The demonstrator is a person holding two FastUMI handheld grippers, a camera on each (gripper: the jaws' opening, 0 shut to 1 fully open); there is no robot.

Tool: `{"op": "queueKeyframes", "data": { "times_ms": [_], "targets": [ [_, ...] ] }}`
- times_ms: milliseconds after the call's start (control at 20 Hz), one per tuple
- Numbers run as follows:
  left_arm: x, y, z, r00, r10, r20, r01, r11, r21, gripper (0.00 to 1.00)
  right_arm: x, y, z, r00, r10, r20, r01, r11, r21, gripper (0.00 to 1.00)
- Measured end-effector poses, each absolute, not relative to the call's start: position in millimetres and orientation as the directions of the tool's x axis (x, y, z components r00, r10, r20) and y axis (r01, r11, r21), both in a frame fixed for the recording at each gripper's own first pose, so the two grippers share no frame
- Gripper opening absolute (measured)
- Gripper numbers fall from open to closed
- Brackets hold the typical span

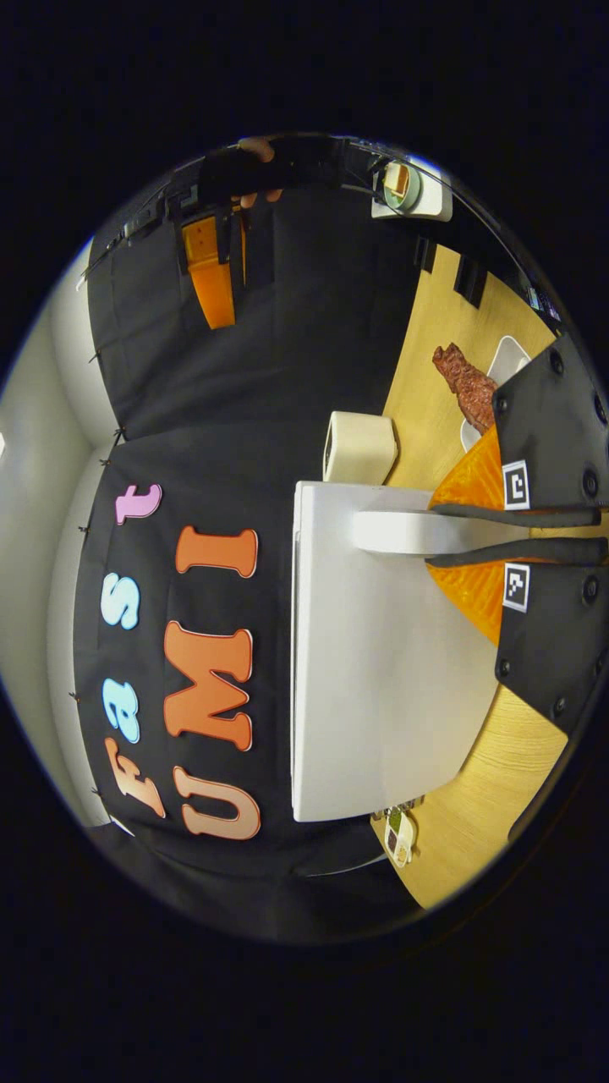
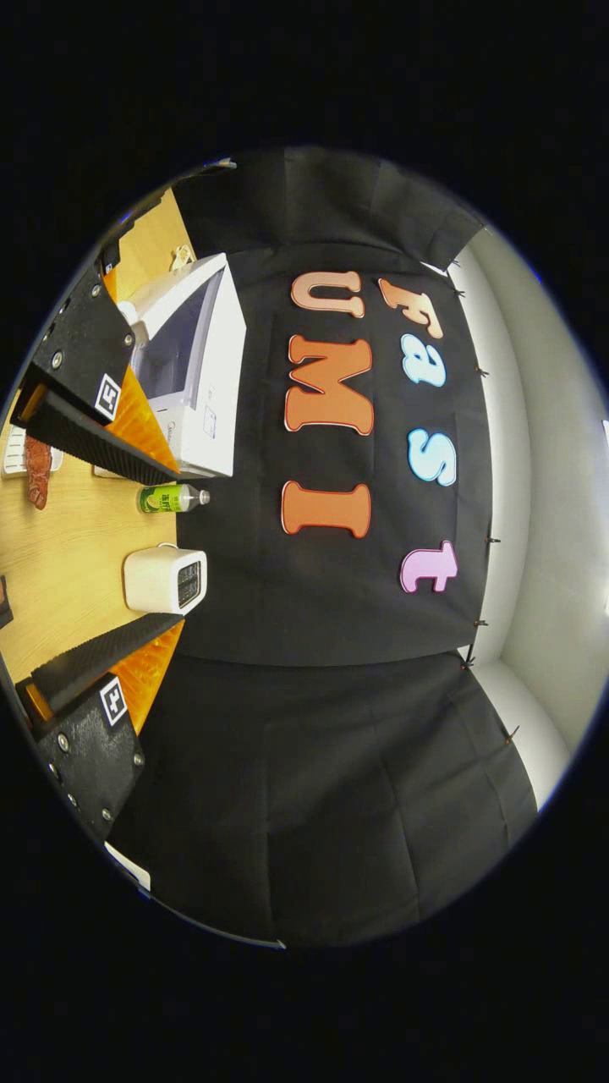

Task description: Open the microwave oven with the left hand, put the food in, and close the microwave oven.

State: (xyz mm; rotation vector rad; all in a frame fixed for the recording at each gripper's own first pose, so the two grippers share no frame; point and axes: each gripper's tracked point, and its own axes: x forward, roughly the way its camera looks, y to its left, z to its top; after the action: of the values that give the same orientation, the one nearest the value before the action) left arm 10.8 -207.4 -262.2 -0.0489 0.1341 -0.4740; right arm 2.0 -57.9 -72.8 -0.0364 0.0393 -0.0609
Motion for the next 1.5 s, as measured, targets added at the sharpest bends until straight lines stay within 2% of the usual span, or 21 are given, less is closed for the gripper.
{"op": "queueKeyframes", "data": {
  "times_ms": [450, 750, 850, 900, 950, 1050, 1100, 1200, 1400, 1450, 1500],
  "targets": [
    [-42, -145, -255, 0.872, -0.473, -0.125, 0.466, 0.881, -0.083, 0.08, -3, -22, -75, 0.999, -0.015, -0.047, 0.013, 0.999, -0.036, 0.94],
    [-72, -88, -250, 0.917, -0.371, -0.148, 0.368, 0.929, -0.043, 0.14, -7, -3, -78, 0.998, 0.016, -0.064, -0.019, 0.999, -0.037, 0.94],
    [-84, -61, -244, 0.934, -0.325, -0.145, 0.324, 0.946, -0.035, 0.24, -7, 2, -79, 0.998, 0.021, -0.066, -0.023, 0.999, -0.031, 0.94],
    [-90, -54, -240, 0.939, -0.317, -0.136, 0.315, 0.948, -0.039, 0.24, -7, 4, -79, 0.998, 0.023, -0.066, -0.025, 0.999, -0.028, 0.94],
    [-96, -43, -234, 0.946, -0.3, -0.126, 0.297, 0.954, -0.041, 0.34, -7, 8, -81, 0.997, 0.027, -0.068, -0.029, 0.999, -0.026, 0.94],
    [-106, -20, -229, 0.958, -0.26, -0.122, 0.259, 0.965, -0.025, 0.6, -6, 16, -84, 0.996, 0.038, -0.075, -0.039, 0.999, -0.024, 0.94],
    [-113, -10, -230, 0.96, -0.244, -0.135, 0.243, 0.97, -0.021, 0.8, -6, 19, -86, 0.996, 0.045, -0.08, -0.047, 0.999, -0.023, 0.94],
    [-122, 4, -224, 0.966, -0.218, -0.137, 0.215, 0.976, -0.034, 1.0, -7, 29, -89, 0.994, 0.061, -0.086, -0.064, 0.998, -0.024, 0.94],
    [-126, 39, -208, 0.982, -0.143, -0.12, 0.139, 0.989, -0.04, 1.0, -10, 39, -92, 0.993, 0.074, -0.088, -0.077, 0.996, -0.033, 0.94],
    [-124, 47, -206, 0.985, -0.125, -0.119, 0.121, 0.992, -0.042, 0.97, -10, 38, -94, 0.994, 0.072, -0.088, -0.075, 0.997, -0.035, 0.94],
    [-123, 55, -204, 0.988, -0.106, -0.116, 0.101, 0.994, -0.044, 1.0, -12, 36, -96, 0.994, 0.066, -0.086, -0.069, 0.997, -0.034, 0.94]
  ]
}}
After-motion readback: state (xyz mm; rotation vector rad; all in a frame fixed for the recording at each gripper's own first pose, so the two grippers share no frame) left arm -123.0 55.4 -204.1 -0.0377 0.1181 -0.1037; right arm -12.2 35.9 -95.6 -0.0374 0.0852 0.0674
